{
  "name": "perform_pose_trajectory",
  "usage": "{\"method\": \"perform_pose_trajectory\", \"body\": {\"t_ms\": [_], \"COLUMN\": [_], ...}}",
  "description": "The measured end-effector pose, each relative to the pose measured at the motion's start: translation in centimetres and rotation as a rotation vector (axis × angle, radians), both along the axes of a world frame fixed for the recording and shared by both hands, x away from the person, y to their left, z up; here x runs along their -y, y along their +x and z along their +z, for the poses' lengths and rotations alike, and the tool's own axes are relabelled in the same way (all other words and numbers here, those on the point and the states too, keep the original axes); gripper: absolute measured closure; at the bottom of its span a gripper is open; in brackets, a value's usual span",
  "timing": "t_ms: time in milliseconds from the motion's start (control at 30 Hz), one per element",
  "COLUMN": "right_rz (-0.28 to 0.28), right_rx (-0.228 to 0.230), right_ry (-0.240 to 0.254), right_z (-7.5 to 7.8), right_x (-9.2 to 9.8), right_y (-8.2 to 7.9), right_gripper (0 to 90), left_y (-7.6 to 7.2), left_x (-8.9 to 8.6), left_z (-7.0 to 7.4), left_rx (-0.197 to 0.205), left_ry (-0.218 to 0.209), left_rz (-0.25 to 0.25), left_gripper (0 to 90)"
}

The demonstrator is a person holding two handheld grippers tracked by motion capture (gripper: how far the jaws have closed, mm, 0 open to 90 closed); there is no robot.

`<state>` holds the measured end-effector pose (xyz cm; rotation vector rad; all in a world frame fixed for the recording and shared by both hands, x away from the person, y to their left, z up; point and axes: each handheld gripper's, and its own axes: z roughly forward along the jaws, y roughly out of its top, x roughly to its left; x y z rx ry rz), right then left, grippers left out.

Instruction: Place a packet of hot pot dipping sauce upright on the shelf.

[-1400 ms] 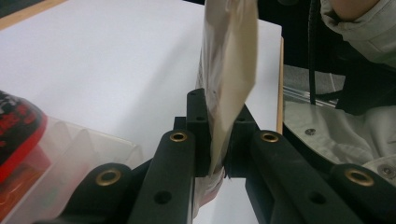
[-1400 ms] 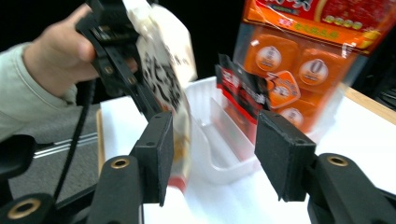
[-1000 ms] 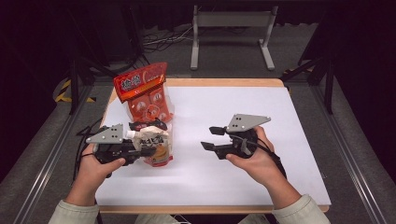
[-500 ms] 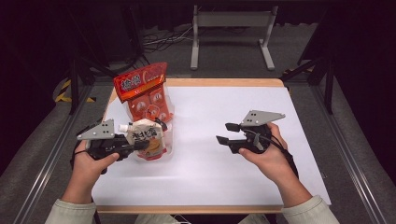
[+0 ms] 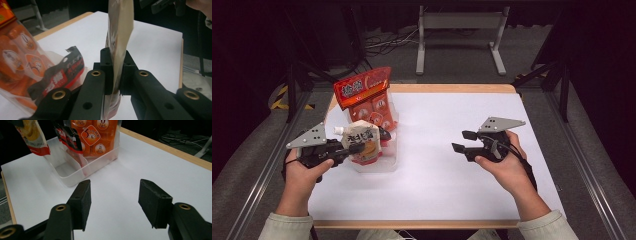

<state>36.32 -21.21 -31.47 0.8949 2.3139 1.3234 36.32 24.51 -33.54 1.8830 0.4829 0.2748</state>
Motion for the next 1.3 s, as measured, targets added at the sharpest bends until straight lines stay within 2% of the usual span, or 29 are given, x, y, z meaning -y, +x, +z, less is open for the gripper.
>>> {"method": "perform_pose_trajectory", "body": {"t_ms": [300, 600, 800, 1300], "right_rz": [-0.002, -0.002, -0.005, -0.006], "right_rx": [-0.007, -0.017, -0.025, -0.048], "right_ry": [-0.003, 0.002, 0.007, 0.015], "right_z": [-0.3, -0.6, -0.9, -1.6], "right_x": [-0.2, -0.2, -0.1, 0.2], "right_y": [0.3, 0.4, 0.5, 0.5], "right_gripper": [44.3, 43.5, 43.3, 42.3], "left_y": [1.0, 2.2, 2.6, 3.0], "left_x": [0.1, 0.6, 0.7, 0.7], "left_z": [-0.7, -2.9, -3.9, -5.2], "left_rx": [0.02, -0.021, -0.051, -0.117], "left_ry": [-0.009, 0.002, 0.01, 0.073], "left_rz": [0.026, 0.029, 0.02, 0.04], "left_gripper": [84.6, 84.8, 84.7, 84.5]}}
